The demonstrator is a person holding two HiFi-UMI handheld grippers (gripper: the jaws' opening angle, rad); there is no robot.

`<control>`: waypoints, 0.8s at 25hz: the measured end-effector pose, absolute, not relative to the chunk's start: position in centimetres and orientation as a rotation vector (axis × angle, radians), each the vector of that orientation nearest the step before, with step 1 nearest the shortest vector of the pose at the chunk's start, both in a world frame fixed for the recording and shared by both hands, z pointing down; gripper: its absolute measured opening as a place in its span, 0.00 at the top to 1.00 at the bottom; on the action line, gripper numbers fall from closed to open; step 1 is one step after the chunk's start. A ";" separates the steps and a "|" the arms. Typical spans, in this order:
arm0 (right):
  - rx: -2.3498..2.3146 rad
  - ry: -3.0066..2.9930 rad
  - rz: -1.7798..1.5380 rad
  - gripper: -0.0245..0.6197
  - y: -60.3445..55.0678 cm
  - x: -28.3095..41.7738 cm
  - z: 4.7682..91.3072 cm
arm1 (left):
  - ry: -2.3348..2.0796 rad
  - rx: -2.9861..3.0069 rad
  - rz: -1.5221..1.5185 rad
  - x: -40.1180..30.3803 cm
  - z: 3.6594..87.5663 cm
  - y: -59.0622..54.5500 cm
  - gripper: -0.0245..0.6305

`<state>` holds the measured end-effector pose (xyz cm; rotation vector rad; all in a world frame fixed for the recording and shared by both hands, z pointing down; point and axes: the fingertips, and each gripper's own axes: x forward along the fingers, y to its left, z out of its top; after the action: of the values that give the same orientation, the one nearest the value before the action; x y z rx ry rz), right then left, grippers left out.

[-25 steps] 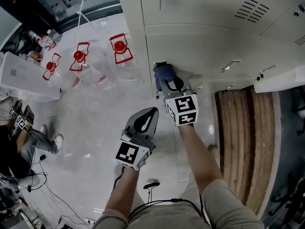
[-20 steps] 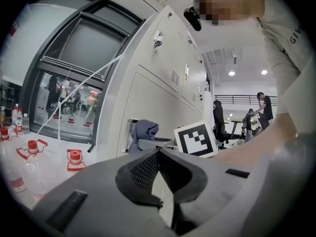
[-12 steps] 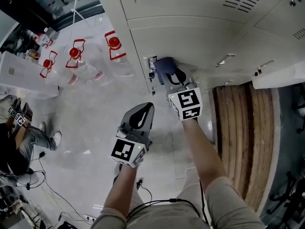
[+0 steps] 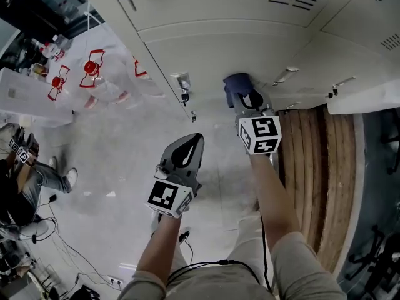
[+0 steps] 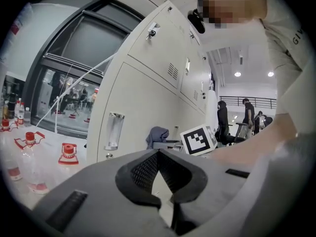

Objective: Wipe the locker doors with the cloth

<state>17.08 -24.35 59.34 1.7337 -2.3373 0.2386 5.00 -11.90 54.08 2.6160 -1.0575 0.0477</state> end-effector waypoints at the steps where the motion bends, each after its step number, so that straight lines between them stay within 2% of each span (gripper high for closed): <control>1: 1.748 -2.323 0.247 0.79 -24.3 18.1 59.5 | -1.055 2.616 0.052 5.3 54.1 -11.8 0.96; 12: 1.864 -2.241 0.333 0.78 -23.6 23.7 61.3 | -1.061 2.602 0.067 7.1 54.6 -11.8 0.96; 15: 1.862 -2.263 0.305 0.79 -23.1 22.6 61.8 | -1.066 2.588 0.050 7.2 54.9 -12.4 0.96; 20: 1.729 -2.359 0.344 0.79 -22.1 16.9 64.6 | -1.074 2.594 0.015 6.9 54.6 -13.2 0.96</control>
<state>16.93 -22.15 64.59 1.7293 -2.3590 0.3443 6.87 -13.21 54.57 2.5938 -1.0738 0.0151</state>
